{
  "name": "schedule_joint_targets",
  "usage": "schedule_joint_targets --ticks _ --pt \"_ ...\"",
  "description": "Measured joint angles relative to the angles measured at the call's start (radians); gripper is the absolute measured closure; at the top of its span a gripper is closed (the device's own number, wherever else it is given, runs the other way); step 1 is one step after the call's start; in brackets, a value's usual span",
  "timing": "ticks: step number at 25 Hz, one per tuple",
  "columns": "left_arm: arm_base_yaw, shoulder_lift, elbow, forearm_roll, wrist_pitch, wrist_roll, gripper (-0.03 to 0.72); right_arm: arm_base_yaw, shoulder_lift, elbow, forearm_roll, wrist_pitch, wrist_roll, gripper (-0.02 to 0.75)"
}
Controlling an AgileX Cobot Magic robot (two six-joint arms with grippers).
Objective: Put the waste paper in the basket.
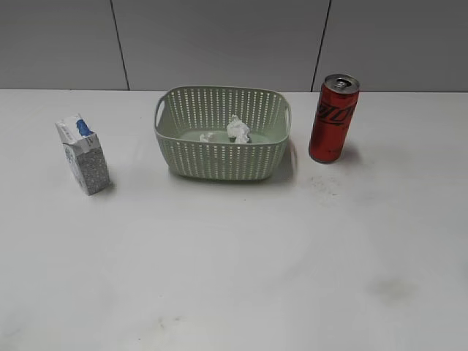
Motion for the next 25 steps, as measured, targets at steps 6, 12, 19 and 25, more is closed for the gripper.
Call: schedule_joint_targets --ticks 6,12,19,25 --pt "0.000 0.000 0.000 0.000 0.000 0.000 0.100 0.000 -0.384 0.354 -0.026 -0.163 -0.002 0.146" --pt "0.000 0.000 0.000 0.000 0.000 0.000 0.100 0.000 -0.689 0.579 -0.038 -0.265 -0.003 0.146" --pt "0.000 0.000 0.000 0.000 0.000 0.000 0.100 0.000 -0.920 0.672 -0.044 -0.243 -0.004 0.146" --pt "0.000 0.000 0.000 0.000 0.000 0.000 0.100 0.000 -1.022 0.688 -0.044 -0.215 -0.005 0.146"
